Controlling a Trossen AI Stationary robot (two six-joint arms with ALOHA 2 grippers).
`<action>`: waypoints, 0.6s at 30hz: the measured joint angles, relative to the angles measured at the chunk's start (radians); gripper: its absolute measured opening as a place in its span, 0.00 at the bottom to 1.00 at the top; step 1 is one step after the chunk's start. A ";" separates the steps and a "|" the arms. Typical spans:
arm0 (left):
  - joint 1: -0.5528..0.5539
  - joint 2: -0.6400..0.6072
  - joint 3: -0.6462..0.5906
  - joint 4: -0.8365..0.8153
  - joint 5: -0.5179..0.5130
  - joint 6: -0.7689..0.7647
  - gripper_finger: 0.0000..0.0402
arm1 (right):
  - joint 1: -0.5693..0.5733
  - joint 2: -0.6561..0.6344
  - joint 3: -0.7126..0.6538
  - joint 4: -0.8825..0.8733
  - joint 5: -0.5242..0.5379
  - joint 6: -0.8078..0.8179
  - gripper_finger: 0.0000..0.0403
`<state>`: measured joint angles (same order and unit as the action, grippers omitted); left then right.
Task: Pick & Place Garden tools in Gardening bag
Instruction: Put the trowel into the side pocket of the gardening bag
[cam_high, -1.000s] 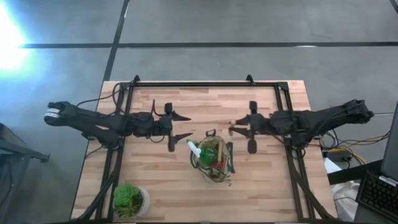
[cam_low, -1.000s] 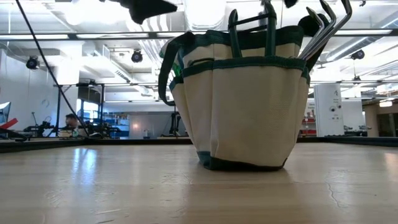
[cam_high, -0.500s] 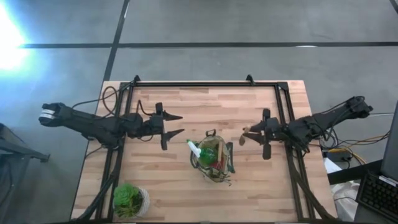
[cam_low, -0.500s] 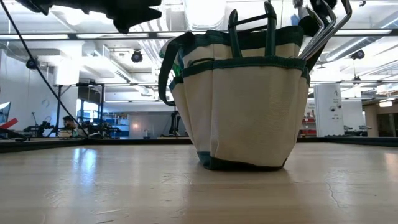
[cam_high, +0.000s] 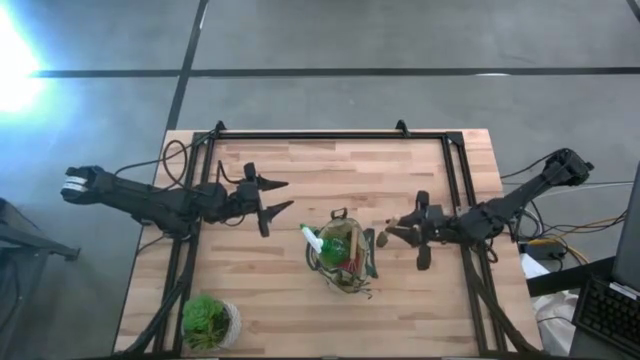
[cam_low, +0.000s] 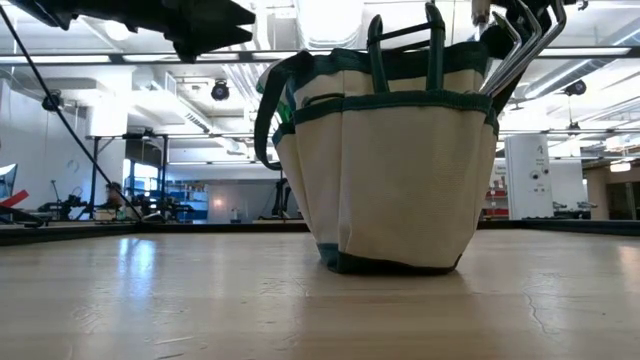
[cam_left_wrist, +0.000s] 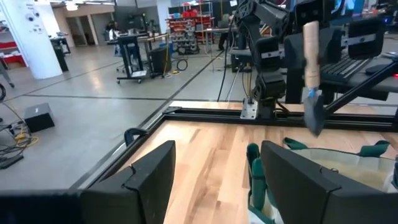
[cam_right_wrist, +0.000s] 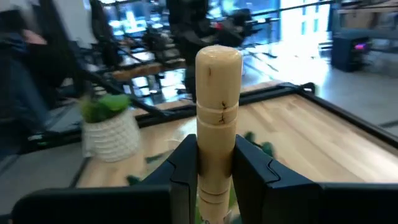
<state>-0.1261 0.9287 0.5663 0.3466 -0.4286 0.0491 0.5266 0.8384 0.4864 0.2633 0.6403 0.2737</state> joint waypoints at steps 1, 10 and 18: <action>0.000 0.000 0.000 0.001 0.000 0.000 0.59 | 0.000 0.006 -0.003 -0.001 0.021 0.001 0.14; 0.000 0.000 0.000 0.007 0.000 -0.001 0.59 | 0.005 0.131 -0.004 0.074 0.093 0.014 0.14; 0.000 0.000 0.001 0.013 0.000 -0.001 0.59 | 0.021 0.170 -0.004 0.124 0.096 0.066 0.14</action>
<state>-0.1261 0.9287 0.5674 0.3592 -0.4290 0.0480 0.5480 1.0089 0.4820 0.3872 0.7360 0.3395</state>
